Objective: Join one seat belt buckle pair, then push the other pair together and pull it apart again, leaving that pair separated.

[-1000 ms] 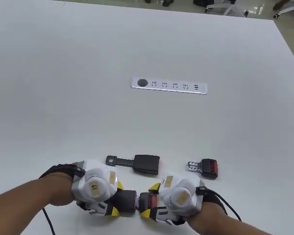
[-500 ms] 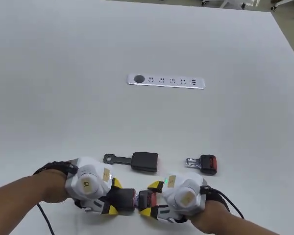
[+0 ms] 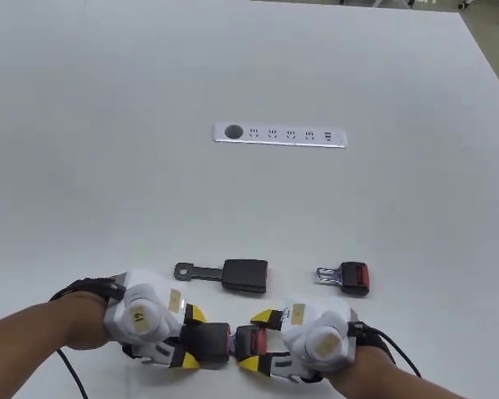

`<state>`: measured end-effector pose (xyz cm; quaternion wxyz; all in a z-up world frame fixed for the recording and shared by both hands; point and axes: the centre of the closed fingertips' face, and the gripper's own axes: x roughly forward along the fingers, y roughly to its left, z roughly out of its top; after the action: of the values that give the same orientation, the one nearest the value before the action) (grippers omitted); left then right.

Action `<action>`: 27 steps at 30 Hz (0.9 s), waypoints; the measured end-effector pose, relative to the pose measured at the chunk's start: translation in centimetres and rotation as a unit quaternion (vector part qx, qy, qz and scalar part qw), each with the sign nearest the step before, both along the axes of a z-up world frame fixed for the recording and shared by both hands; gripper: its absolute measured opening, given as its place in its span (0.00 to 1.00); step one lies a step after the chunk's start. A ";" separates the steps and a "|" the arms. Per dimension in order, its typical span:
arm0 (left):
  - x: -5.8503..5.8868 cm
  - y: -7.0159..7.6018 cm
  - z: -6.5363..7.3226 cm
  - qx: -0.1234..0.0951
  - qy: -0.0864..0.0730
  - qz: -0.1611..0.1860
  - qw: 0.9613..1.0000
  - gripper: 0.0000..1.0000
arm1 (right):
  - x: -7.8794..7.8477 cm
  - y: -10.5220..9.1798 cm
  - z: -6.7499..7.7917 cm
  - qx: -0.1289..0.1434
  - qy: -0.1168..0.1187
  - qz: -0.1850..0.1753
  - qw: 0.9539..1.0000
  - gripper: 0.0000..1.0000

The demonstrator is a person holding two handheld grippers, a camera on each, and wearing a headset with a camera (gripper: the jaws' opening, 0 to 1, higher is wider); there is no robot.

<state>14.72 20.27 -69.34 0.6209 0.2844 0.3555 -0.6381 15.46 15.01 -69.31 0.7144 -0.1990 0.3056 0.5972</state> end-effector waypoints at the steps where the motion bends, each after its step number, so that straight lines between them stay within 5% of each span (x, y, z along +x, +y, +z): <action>1: 0.0 0.0 0.0 0.000 0.001 -0.002 1.000 0.33 | -0.1 0.0 0.0 0.001 0.000 0.000 1.000 0.33; 12: 0.0 0.0 -0.1 -0.001 0.001 -0.003 1.000 0.34 | 0.0 0.0 -0.1 0.009 -0.001 -0.004 1.000 0.34; 14: -0.1 0.0 0.0 0.002 0.003 -0.001 1.000 0.34 | -0.1 0.1 -0.1 0.008 -0.016 0.001 1.000 0.34; 27: -0.2 -0.1 -0.2 0.037 -0.022 -0.008 0.999 0.35 | 0.1 0.1 0.1 -0.002 -0.015 -0.008 1.000 0.36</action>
<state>14.54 20.19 -69.53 0.6125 0.3241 0.3627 -0.6231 15.55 15.09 -69.16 0.7234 -0.2070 0.2976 0.5876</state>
